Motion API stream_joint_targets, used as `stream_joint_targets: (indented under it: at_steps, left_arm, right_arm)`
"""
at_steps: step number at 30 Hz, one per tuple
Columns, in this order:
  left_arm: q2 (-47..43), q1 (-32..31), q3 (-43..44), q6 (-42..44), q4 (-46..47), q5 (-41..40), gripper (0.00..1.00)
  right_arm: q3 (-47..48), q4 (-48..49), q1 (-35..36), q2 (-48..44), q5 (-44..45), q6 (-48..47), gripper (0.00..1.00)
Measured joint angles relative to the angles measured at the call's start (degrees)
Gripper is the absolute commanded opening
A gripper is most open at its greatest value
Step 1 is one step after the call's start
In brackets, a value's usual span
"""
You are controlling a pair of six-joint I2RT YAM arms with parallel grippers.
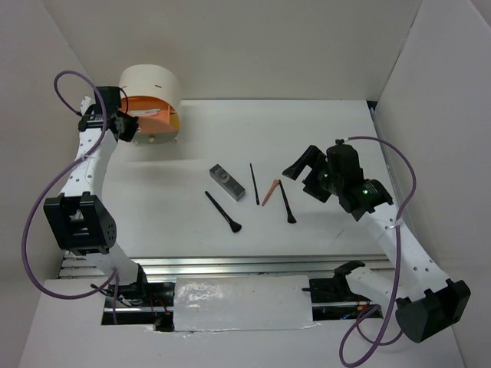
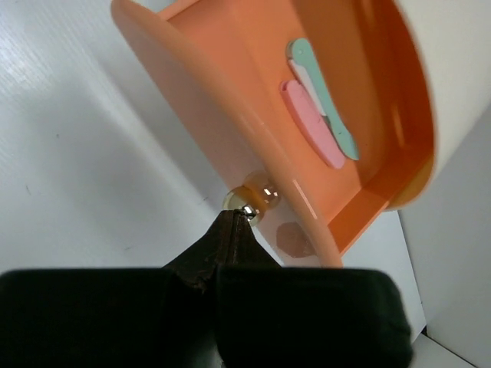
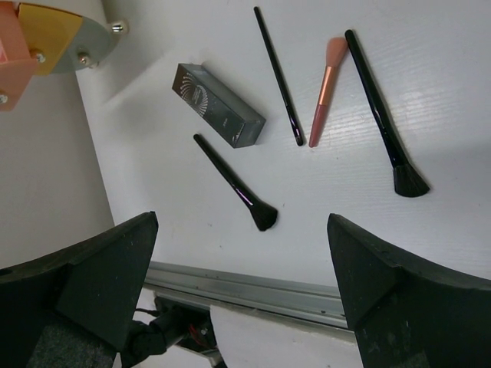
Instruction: Organize the makeup
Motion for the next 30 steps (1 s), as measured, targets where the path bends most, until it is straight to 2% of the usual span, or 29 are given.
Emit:
stream_joint_targets:
  at_steps: [6,30]
  left_arm:
    - [2.73,0.11,3.28,1.27,3.74,-0.02,0.00]
    - [11.87,0.39,6.97,3.45,18.91,2.32,0.00]
  right_arm:
    - [0.07,0.02,-0.04,0.22,-0.02,-0.50,1.00]
    - [5.22,-0.22,-0.48,6.51,0.20,-2.49,1.00]
